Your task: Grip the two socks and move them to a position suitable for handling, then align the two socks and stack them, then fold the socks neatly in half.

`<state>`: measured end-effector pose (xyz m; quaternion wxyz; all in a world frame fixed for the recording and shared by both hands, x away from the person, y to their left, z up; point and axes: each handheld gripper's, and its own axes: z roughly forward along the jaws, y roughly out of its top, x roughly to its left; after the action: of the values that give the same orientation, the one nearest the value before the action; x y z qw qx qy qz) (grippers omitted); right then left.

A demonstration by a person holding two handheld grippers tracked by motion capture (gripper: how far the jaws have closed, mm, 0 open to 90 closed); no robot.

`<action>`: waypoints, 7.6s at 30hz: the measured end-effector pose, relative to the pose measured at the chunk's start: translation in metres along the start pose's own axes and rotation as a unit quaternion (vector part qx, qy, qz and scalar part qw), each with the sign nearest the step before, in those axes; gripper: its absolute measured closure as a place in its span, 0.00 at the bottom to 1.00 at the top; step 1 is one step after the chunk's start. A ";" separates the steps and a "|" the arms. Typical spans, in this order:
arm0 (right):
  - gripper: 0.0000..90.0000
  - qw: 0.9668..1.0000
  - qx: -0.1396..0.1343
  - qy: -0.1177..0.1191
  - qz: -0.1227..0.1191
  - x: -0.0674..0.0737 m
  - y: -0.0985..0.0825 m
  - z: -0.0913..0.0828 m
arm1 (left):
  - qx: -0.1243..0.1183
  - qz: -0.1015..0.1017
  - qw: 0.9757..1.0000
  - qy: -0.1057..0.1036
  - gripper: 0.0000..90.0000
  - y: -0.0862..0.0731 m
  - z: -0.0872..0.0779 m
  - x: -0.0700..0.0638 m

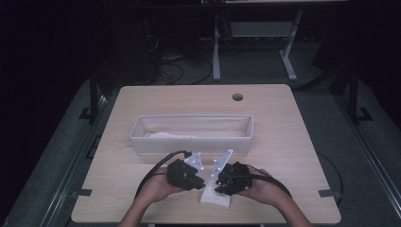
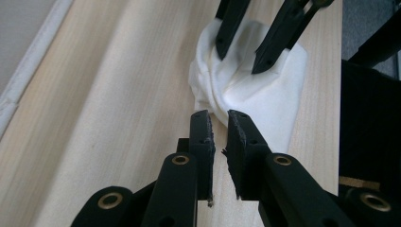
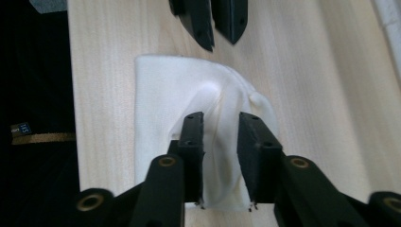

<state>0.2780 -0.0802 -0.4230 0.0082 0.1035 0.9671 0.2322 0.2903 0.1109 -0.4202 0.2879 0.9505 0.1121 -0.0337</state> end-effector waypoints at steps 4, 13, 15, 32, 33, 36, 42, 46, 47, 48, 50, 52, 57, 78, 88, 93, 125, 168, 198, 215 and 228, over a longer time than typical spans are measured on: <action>0.77 1.000 0.004 0.006 0.004 -0.003 0.000 0.005 | -0.001 0.001 1.000 0.004 0.87 -0.004 -0.004 -0.002; 0.76 1.000 -0.005 0.006 0.004 -0.003 -0.002 0.001 | 0.000 0.003 1.000 0.015 0.86 -0.012 -0.014 -0.004; 0.75 1.000 -0.012 0.005 0.000 0.000 -0.002 -0.003 | -0.001 0.001 1.000 0.017 0.86 -0.015 -0.018 -0.005; 0.61 1.000 0.009 -0.002 -0.005 -0.001 0.008 0.002 | -0.022 -0.019 0.999 0.033 0.83 -0.051 -0.039 -0.007; 0.61 1.000 0.012 -0.002 -0.002 -0.001 0.008 0.002 | -0.025 -0.020 0.999 0.033 0.83 -0.052 -0.039 -0.007; 0.60 1.000 0.015 -0.001 0.000 -0.001 0.009 0.005 | -0.031 -0.026 0.999 0.037 0.83 -0.056 -0.041 -0.009; 0.57 1.000 0.009 0.005 0.000 0.000 0.011 0.002 | -0.034 -0.031 0.998 0.041 0.82 -0.061 -0.045 -0.009; 0.56 1.000 0.003 -0.003 -0.014 0.006 0.015 -0.007 | -0.037 -0.034 0.998 0.043 0.82 -0.062 -0.048 -0.008; 0.56 1.000 0.002 -0.002 -0.016 0.006 0.016 -0.008 | -0.037 -0.033 0.998 0.044 0.82 -0.063 -0.049 -0.008; 0.56 1.000 0.002 0.000 -0.017 0.007 0.017 -0.009 | -0.038 -0.032 0.998 0.046 0.82 -0.063 -0.049 -0.008; 0.56 1.000 0.007 0.004 -0.017 0.008 0.018 -0.008 | -0.041 -0.034 0.998 0.043 0.82 -0.064 -0.050 -0.008; 0.53 1.000 0.015 0.000 -0.019 0.008 0.019 -0.004 | -0.040 -0.034 0.998 0.046 0.81 -0.065 -0.051 -0.008; 0.51 1.000 0.027 0.004 -0.008 0.004 0.019 0.007 | -0.041 -0.037 0.997 0.046 0.81 -0.067 -0.052 -0.008; 0.45 0.999 0.034 -0.005 -0.001 0.006 0.016 0.023 | -0.043 -0.036 0.998 0.040 0.80 -0.068 -0.052 -0.007; 0.44 0.999 0.041 -0.033 -0.012 0.012 0.017 0.026 | -0.046 -0.038 0.997 0.042 0.80 -0.069 -0.054 -0.005; 0.46 0.998 0.049 -0.038 -0.005 0.012 0.019 0.027 | -0.048 -0.041 0.997 0.043 0.80 -0.071 -0.054 -0.003; 0.80 0.997 0.071 -0.014 0.002 -0.005 0.026 0.022 | -0.062 -0.063 0.994 0.070 0.67 -0.080 -0.069 0.003; 0.80 0.998 0.056 -0.013 0.034 -0.021 0.007 -0.024 | -0.063 -0.079 0.991 0.092 0.61 -0.087 -0.079 0.011; 0.80 0.996 0.067 -0.009 0.055 -0.039 0.006 -0.042 | -0.068 -0.107 0.986 0.104 0.48 -0.095 -0.086 0.014; 0.80 0.996 0.065 -0.011 0.052 -0.045 0.017 -0.048 | -0.070 -0.111 0.984 0.119 0.44 -0.098 -0.093 0.015; 0.80 0.997 0.066 -0.011 0.048 -0.050 0.027 -0.057 | -0.072 -0.122 0.981 0.131 0.41 -0.104 -0.100 0.016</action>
<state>0.3288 -0.0923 -0.3612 0.0008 0.1525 0.9741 0.1669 0.2819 0.2540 -0.3950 0.3324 0.9025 0.2661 0.0642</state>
